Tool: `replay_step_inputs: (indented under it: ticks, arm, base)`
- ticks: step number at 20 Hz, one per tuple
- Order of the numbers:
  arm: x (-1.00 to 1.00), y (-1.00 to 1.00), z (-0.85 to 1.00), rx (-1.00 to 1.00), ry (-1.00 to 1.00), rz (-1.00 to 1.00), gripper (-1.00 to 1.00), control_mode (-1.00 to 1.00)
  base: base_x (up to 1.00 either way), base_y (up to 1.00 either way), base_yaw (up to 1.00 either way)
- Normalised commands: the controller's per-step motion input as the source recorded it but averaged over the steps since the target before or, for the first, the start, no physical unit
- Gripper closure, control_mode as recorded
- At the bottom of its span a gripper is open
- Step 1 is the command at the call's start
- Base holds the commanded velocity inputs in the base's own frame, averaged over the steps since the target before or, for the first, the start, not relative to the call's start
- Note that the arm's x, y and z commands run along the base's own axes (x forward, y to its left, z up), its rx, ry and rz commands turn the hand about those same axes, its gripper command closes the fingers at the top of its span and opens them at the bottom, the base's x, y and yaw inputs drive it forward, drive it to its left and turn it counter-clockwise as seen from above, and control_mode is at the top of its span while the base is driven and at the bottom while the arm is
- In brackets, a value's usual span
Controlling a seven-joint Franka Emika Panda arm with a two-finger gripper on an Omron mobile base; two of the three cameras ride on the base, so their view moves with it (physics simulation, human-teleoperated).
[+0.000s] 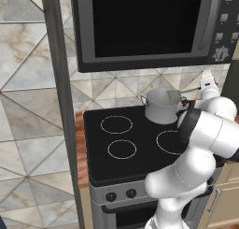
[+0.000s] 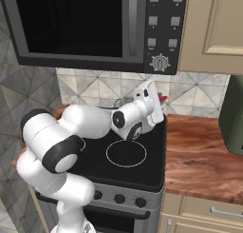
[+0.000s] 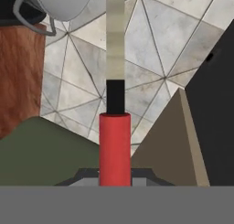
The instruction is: Put the sweet potato and garlic in the pot. Retrieve the spatula and lightly stir the vegetables in the pot.
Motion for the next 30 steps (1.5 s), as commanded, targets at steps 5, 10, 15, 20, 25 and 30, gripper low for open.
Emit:
replay_step_inputs:
  ticks: [5,10,15,20,25,30]
  arm:
    - [0.39,0.02,-0.47,0.0,0.0,-0.06,1.0,-1.0]
    - [0.41,0.01,-0.35,0.0,0.0,-0.05,1.0,-1.0]
    - [0.38,0.1,-0.33,-0.04,0.0,-0.04,1.0,-1.0]
    - [0.39,0.11,-0.32,-0.09,0.0,-0.02,1.0,-1.0]
    - [0.39,0.22,-0.2,-0.14,-0.01,0.0,1.0,-1.0]
    - [0.32,0.15,-0.38,-0.22,0.0,0.0,1.0,-1.0]
  base:
    - [0.0,0.0,0.0]
    - [0.0,0.0,0.0]
    - [0.0,0.0,0.0]
    - [0.0,0.0,0.0]
    - [0.0,0.0,0.0]
    - [0.0,0.0,0.0]
